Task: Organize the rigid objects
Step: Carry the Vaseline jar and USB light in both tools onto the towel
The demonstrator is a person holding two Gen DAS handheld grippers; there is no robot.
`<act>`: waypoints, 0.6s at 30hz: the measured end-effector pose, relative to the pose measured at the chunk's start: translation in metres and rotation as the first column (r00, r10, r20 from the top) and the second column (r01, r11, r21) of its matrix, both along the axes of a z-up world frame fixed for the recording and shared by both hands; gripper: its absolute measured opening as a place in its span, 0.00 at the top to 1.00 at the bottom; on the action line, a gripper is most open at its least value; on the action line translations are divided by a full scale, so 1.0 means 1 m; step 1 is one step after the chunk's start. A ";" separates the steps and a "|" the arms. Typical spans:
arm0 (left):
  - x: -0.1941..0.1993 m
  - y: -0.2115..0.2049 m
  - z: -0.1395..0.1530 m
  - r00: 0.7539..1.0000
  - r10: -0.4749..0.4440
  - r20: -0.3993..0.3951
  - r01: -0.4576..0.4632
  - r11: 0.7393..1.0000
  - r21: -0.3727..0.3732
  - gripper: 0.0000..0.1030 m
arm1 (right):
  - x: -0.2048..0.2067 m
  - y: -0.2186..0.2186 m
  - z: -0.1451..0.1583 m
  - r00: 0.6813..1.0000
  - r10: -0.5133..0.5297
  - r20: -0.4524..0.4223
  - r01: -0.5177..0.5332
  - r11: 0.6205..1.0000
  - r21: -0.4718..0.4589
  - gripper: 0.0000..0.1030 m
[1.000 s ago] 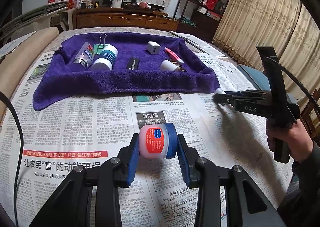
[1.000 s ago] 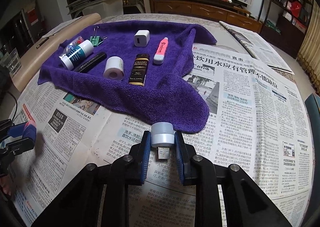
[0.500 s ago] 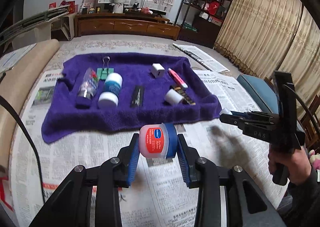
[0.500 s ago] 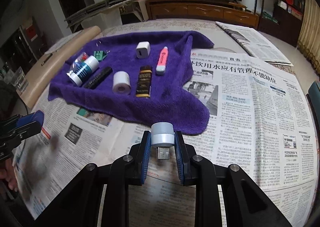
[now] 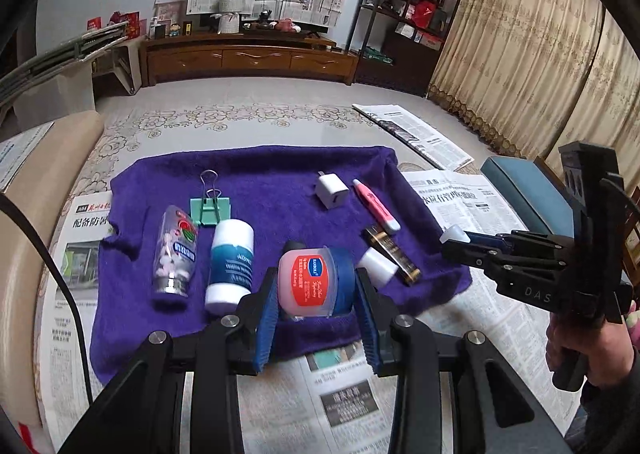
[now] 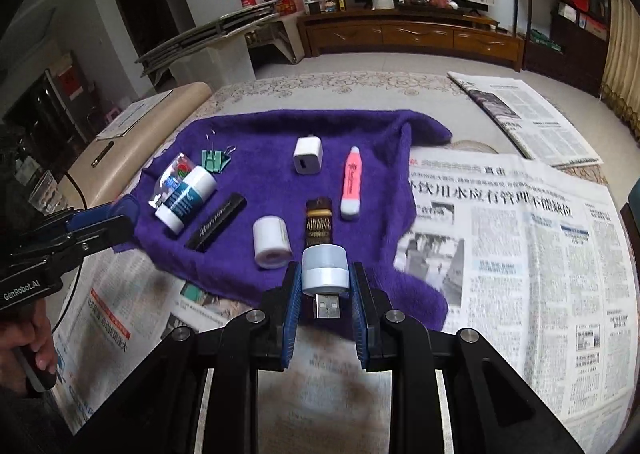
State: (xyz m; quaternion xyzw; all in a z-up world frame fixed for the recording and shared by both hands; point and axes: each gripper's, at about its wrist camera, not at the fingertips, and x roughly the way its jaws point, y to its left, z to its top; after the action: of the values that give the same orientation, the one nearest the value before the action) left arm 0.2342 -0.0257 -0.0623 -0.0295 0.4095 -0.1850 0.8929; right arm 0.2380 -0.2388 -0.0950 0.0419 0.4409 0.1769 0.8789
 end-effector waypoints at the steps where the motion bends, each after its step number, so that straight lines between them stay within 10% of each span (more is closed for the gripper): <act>1: 0.005 0.001 -0.001 1.000 0.002 -0.003 -0.002 1.000 0.002 0.67 | 0.006 0.003 0.001 1.000 0.004 0.001 -0.004 1.000 -0.001 0.77; 18: 0.094 -0.009 -0.029 0.998 -0.032 -0.053 0.032 0.999 0.005 0.67 | 0.093 0.065 -0.014 0.987 0.152 -0.052 -0.156 0.984 -0.086 0.77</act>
State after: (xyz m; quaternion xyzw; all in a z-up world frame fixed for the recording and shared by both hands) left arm 0.3282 -0.0346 -0.0913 -0.0251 0.4342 -0.1973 0.8786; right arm 0.3308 -0.1735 -0.1088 -0.0278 0.4700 0.2236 0.8534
